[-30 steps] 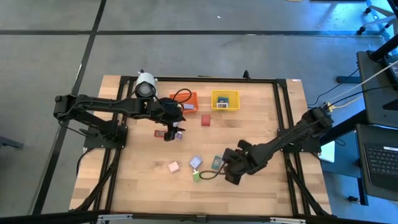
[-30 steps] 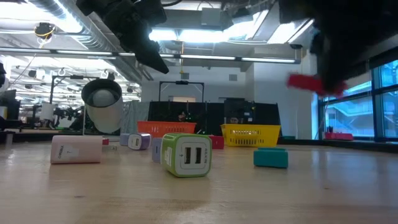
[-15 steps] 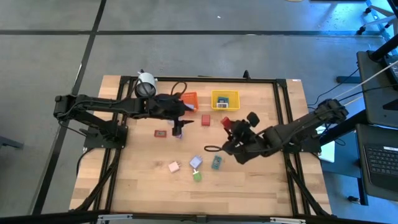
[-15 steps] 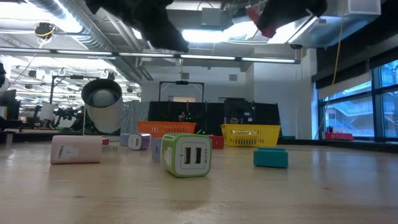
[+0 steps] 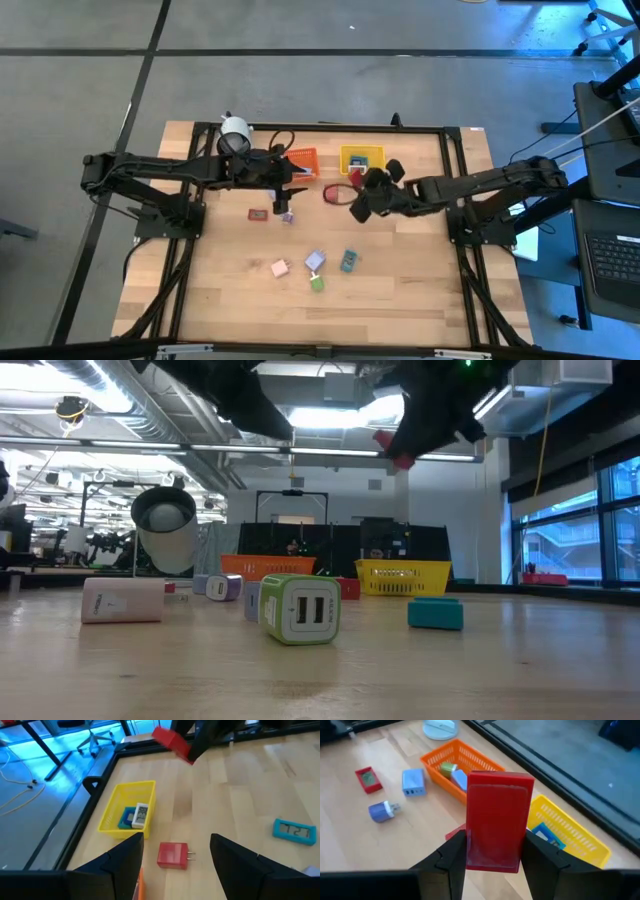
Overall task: Pick & Place Office items
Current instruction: Put the bottom red digital clock into the yellow bin, then put the dark blue charger adapter into the yellow bin
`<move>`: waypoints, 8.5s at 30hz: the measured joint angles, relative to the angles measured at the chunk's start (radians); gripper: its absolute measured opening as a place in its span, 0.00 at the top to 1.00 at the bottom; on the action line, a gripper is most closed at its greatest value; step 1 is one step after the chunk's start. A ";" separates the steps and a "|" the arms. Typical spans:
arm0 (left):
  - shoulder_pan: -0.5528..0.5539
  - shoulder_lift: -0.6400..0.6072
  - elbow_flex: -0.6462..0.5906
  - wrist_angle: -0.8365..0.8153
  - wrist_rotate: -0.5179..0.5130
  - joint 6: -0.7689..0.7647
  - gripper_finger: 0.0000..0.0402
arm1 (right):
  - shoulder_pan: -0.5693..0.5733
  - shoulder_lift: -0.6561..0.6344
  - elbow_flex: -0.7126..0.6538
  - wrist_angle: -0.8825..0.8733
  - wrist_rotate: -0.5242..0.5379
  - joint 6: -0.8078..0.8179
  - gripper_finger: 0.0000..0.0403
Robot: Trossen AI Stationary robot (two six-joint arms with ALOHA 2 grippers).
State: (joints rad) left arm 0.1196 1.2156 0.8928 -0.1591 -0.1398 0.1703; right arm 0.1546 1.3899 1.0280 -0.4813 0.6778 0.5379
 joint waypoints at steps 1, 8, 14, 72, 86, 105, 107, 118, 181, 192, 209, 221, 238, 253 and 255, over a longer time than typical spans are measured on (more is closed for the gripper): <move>0.000 -0.010 0.000 -0.008 0.000 0.000 0.44 | -0.017 -0.009 -0.020 0.032 -0.020 -0.006 0.62; 0.000 -0.086 0.000 -0.033 0.002 -0.002 0.44 | -0.131 -0.029 -0.074 0.114 -0.078 -0.093 0.62; 0.000 -0.111 0.000 -0.072 0.003 -0.016 0.44 | -0.199 -0.029 -0.075 0.147 -0.126 -0.157 0.62; 0.016 -0.105 0.000 -0.160 0.011 -0.052 0.44 | -0.606 0.220 -0.195 0.287 -0.526 -0.235 0.60; 0.015 -0.105 0.000 -0.161 0.045 -0.056 0.44 | -0.605 0.220 -0.195 0.295 -0.494 -0.232 0.35; 0.039 -0.105 0.000 -0.303 0.011 -0.089 0.44 | -0.502 -0.041 -0.104 0.203 -0.507 -0.258 0.57; 0.054 -0.105 0.000 -0.362 0.035 -0.116 0.44 | -0.473 -0.085 -0.104 0.183 -0.518 -0.257 0.57; 0.032 -0.079 0.000 -0.475 0.164 -0.174 0.44 | -0.315 -0.233 -0.104 0.153 -0.521 -0.215 0.46; -0.068 0.307 0.000 -0.391 0.142 -0.035 0.42 | 0.148 -0.235 -0.105 0.090 -0.248 -0.022 0.45; -0.068 0.347 0.000 -0.375 0.132 -0.063 0.30 | 0.179 -0.235 -0.105 0.099 -0.244 -0.022 0.45; -0.080 0.430 0.055 -0.383 0.087 -0.016 0.31 | 0.201 -0.234 -0.105 0.099 -0.240 -0.022 0.45; -0.102 0.430 0.055 -0.384 0.089 -0.037 0.31 | 0.201 -0.234 -0.105 0.100 -0.244 -0.025 0.45; -0.107 0.469 0.055 -0.368 0.068 -0.053 0.32 | 0.233 -0.234 -0.105 0.123 -0.240 -0.030 0.45; -0.107 0.466 0.055 -0.387 0.075 -0.053 0.48 | 0.233 -0.234 -0.105 0.137 -0.240 -0.044 0.45; -0.107 0.466 0.055 -0.388 0.075 -0.053 0.52 | 0.233 -0.234 -0.105 0.137 -0.240 -0.044 0.45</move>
State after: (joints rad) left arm 0.0128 1.6817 0.9476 -0.5468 -0.0650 0.1177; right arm 0.3874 1.1557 0.9226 -0.3439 0.4377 0.4938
